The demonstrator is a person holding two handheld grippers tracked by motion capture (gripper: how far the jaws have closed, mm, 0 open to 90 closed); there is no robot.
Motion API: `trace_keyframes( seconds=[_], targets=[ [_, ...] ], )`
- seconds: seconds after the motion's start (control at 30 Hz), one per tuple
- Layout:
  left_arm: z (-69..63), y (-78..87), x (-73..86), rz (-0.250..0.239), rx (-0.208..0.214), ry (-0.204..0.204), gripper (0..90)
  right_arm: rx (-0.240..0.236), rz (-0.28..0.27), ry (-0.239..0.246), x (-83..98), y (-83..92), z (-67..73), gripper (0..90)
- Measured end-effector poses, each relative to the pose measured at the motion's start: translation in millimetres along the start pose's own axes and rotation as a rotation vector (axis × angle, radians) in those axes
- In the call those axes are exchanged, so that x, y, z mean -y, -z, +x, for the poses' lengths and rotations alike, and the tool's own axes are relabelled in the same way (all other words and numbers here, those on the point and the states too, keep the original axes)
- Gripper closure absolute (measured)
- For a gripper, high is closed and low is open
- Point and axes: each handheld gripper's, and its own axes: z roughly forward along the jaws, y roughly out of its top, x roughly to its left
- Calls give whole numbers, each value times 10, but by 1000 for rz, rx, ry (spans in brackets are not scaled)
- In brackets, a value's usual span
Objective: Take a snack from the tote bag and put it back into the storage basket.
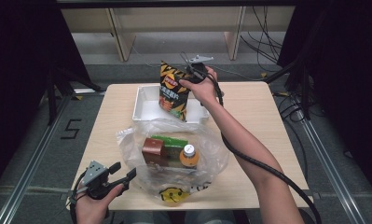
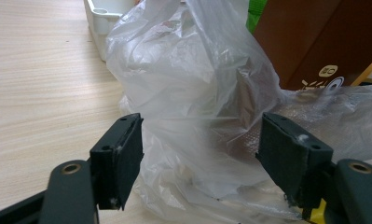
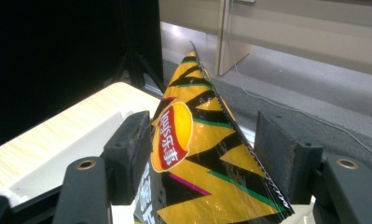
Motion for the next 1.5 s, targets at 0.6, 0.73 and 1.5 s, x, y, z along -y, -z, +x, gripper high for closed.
trace_keyframes(
  seconds=[0.6,0.73,1.5],
  targets=[
    [11,121,-140,-71,1,50,297,13,-23,38,1,297,22,348],
    [32,142,-208,-91,13,41,302,5,-35,37,6,371,31,352],
    [283,-173,-1142,-177,-27,-32,504,-85,-64,29,358,935,90,501]
  ],
)
